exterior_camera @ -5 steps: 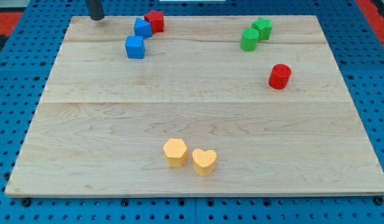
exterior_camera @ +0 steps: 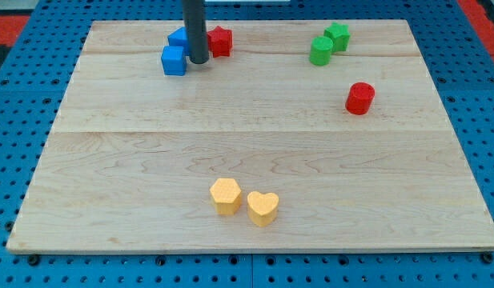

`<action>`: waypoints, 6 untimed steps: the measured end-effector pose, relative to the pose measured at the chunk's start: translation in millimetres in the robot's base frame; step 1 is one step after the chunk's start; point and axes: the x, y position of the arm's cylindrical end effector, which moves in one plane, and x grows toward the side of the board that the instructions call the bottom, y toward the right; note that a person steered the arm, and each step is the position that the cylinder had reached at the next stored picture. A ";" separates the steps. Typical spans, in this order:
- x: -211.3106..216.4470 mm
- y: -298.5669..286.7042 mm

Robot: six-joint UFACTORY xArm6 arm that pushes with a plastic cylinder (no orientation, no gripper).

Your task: Push the red star diagonal to the red circle

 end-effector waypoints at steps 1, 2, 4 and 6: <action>-22.9 8.5; -57.6 14.5; -52.3 72.0; 59.8 120.5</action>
